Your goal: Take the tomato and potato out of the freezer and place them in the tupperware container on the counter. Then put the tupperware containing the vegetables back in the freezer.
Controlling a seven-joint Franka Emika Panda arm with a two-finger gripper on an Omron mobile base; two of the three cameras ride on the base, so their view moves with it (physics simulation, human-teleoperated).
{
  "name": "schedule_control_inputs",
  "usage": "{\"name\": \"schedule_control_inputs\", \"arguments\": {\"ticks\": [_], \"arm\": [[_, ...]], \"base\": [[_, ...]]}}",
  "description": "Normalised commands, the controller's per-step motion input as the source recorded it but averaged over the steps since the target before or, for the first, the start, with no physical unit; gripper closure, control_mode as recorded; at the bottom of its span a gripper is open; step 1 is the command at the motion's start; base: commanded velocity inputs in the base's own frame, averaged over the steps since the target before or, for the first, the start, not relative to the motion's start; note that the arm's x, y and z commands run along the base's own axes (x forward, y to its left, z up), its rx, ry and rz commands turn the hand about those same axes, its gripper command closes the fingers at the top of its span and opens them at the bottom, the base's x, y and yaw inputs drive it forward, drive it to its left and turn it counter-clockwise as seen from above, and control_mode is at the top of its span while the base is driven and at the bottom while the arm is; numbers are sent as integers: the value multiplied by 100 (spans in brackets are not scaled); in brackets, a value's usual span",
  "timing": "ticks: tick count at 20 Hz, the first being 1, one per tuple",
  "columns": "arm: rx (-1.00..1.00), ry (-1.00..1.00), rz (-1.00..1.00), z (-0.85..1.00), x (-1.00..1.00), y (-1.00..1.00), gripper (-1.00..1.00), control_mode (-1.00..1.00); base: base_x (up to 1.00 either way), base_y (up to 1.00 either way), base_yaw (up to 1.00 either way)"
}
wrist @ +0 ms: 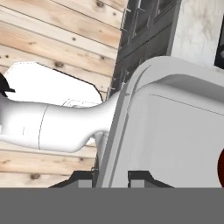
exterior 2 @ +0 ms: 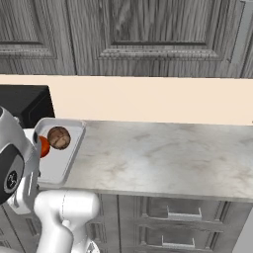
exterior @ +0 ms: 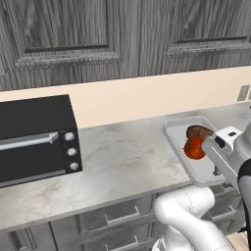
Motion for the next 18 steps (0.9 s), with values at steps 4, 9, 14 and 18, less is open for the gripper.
{"name": "schedule_control_inputs", "arguments": {"ticks": [4, 9, 14, 18], "arm": [[0, 0, 0, 0, 0, 0, 100, -100], [0, 0, 0, 0, 0, 0, 100, 100], [0, 0, 0, 0, 0, 0, 100, 100], [0, 0, 0, 0, 0, 0, 100, 100]], "base": [[0, 0, 0], [-6, 0, 0], [-88, 0, 0], [-96, 1, 33]]}}
